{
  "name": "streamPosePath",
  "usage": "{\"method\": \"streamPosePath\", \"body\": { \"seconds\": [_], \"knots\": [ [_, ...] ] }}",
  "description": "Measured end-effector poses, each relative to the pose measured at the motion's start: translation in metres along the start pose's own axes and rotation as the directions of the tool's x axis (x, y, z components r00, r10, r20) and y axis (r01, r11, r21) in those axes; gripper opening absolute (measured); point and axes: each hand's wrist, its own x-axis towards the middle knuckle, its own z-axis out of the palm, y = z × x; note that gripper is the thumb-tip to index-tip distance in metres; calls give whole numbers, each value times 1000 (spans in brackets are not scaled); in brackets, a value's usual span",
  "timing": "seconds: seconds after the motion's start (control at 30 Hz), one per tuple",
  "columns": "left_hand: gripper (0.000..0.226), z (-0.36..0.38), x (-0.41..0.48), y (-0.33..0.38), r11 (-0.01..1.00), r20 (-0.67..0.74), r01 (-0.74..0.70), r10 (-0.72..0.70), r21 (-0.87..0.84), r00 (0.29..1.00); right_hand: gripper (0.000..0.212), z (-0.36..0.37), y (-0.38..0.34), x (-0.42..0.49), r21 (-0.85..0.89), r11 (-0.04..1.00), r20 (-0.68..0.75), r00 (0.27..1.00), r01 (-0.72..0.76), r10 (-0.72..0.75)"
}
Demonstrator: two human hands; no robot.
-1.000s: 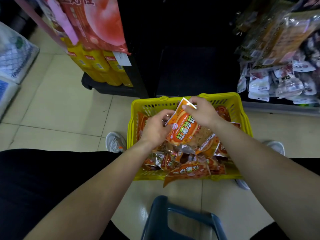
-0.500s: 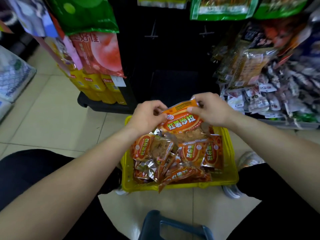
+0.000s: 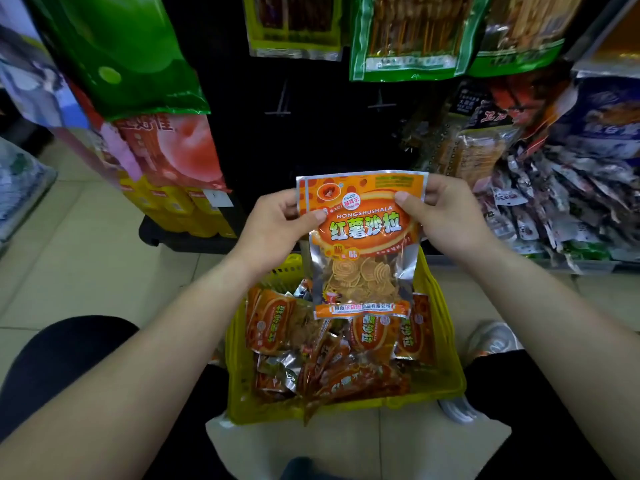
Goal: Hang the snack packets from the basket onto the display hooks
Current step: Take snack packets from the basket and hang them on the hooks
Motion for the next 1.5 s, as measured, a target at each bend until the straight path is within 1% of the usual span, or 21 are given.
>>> {"method": "streamPosePath", "body": {
  "seconds": [0.1, 0.17, 0.23, 0.33, 0.4, 0.5, 0.63, 0.7, 0.73, 0.83, 0.97, 1.07, 1.13, 1.23, 1.3, 1.37, 1.43, 1.5],
  "knots": [
    [21, 0, 11, -1, 1000, -9, -14, 14, 4, 1000, 16, -7, 6, 9, -119, 993, 0, 1000, -1, 1],
    [20, 1, 16, -3, 1000, 5, -13, 13, -7, 1000, 15, -10, 11, 16, -144, 990, 0, 1000, -12, 12],
    [14, -1, 22, -5, 1000, -11, -15, 15, -16, 1000, 15, -14, 18, 21, -158, 987, -27, 999, -39, 35],
    [11, -13, 33, -8, 1000, -92, 1, -1, 2, 996, 9, -27, 27, 30, -138, 986, -94, 993, -90, 77],
    [13, -23, 39, -9, 999, -130, 36, -37, -11, 991, 10, -35, 29, 33, -104, 990, -99, 991, -100, 90],
    [15, -33, 46, -10, 996, -154, 67, -76, -66, 985, 12, -39, 28, 35, -117, 989, -84, 993, -93, 83],
    [18, -38, 48, -9, 998, -163, 39, -48, -58, 985, 11, -38, 26, 38, -64, 993, -41, 994, -101, 99],
    [19, -36, 45, -10, 998, -153, 33, -42, -61, 987, 9, -32, 26, 38, -75, 989, 5, 992, -128, 129],
    [18, -33, 43, -11, 998, -136, 36, -44, -60, 990, 9, -27, 27, 38, -91, 988, 6, 992, -123, 124],
    [16, -21, 37, -13, 998, -89, 54, -56, -34, 994, 13, -11, 28, 37, -133, 988, -68, 996, -73, 64],
    [22, -9, 31, -13, 997, -83, 79, -80, -21, 993, 6, 5, 31, 35, -90, 989, -71, 992, -115, 108],
    [22, -1, 27, -13, 994, -94, 105, -107, -28, 990, 10, 12, 30, 34, -119, 986, -92, 990, -115, 105],
    [25, 4, 25, -13, 993, -110, 117, -120, -31, 987, 7, 16, 29, 34, -137, 984, -125, 988, -112, 95],
    [33, 9, 24, -11, 989, -152, 122, -133, -80, 979, 8, 20, 29, 32, -162, 979, -170, 981, -121, 93],
    [35, 10, 24, -10, 987, -145, 113, -129, -114, 981, 14, 22, 28, 32, -168, 978, -195, 977, -125, 91],
    [40, 11, 25, -9, 995, -112, 83, -88, -52, 990, 18, 24, 28, 33, -160, 977, -209, 972, -140, 106],
    [39, 12, 27, -10, 996, -154, 67, -58, 54, 986, 20, 26, 29, 33, -154, 976, -206, 971, -153, 120],
    [33, 13, 29, -11, 995, -202, 62, -45, 81, 978, 24, 28, 29, 34, -149, 976, -186, 974, -160, 131]
  ]
}}
